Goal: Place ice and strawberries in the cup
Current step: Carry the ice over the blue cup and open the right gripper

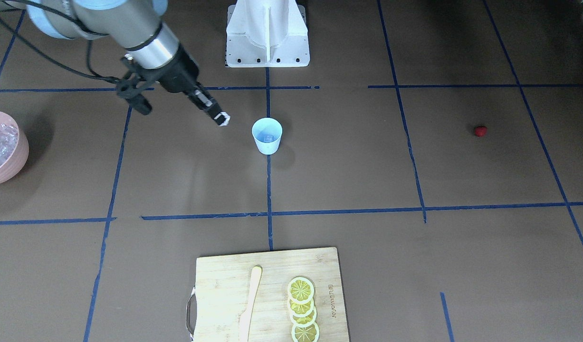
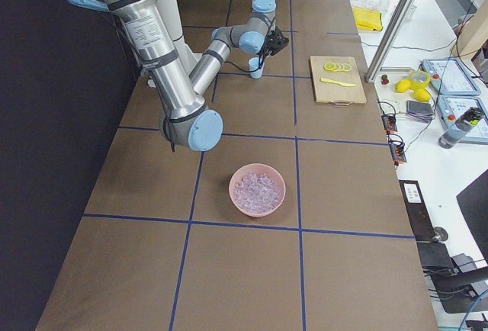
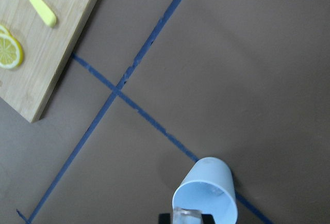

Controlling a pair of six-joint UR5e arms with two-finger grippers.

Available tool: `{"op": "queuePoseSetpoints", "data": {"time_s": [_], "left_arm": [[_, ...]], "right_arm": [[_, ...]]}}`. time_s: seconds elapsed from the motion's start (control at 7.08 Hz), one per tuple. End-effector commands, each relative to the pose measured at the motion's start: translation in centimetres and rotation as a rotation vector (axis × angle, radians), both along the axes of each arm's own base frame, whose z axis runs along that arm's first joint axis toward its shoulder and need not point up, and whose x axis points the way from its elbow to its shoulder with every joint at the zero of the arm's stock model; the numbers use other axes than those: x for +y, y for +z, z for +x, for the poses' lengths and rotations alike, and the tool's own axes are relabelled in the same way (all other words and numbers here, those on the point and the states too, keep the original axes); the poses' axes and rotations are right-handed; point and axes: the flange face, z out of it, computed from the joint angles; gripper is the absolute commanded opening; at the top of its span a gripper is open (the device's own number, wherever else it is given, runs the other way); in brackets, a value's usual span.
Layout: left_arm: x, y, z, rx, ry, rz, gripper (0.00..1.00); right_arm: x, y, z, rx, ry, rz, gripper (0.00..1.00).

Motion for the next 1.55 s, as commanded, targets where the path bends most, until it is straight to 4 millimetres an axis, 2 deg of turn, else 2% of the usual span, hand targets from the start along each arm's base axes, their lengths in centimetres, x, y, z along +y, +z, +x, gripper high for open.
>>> {"op": "queuePoseSetpoints", "data": {"time_s": [0.0, 0.28, 0.56, 0.71, 0.85, 1.13, 1.27, 1.41], "left_arm": [[0.0, 0.0, 0.0, 0.000, -0.008, -0.010, 1.00], [0.1, -0.1, 0.0, 0.001, -0.011, -0.012, 1.00], [0.1, -0.3, 0.0, 0.000, -0.011, -0.007, 1.00], [0.1, -0.3, 0.0, 0.002, -0.011, -0.007, 1.00], [0.1, -0.3, 0.0, 0.002, -0.011, -0.007, 1.00], [0.1, -0.3, 0.0, 0.000, -0.012, -0.008, 1.00], [0.1, -0.2, 0.0, 0.002, -0.012, -0.010, 1.00], [-0.1, 0.0, 1.3, 0.002, 0.012, -0.008, 1.00]], "right_arm": [[2.7, -1.8, -6.2, 0.022, -0.013, 0.010, 0.03], [2.8, -0.6, -7.9, 0.052, -0.024, -0.003, 0.04], [3.3, 0.2, -8.7, 0.066, -0.037, -0.008, 0.12], [3.3, 0.1, -8.7, 0.065, -0.037, -0.007, 0.18], [3.2, 0.3, -8.9, 0.068, -0.037, -0.010, 0.38], [3.1, 0.5, -9.1, 0.074, -0.038, -0.011, 0.48], [3.0, 0.3, -9.0, 0.071, -0.039, -0.009, 0.51], [1.6, -0.7, -6.7, 0.049, -0.012, -0.006, 0.53]]}}
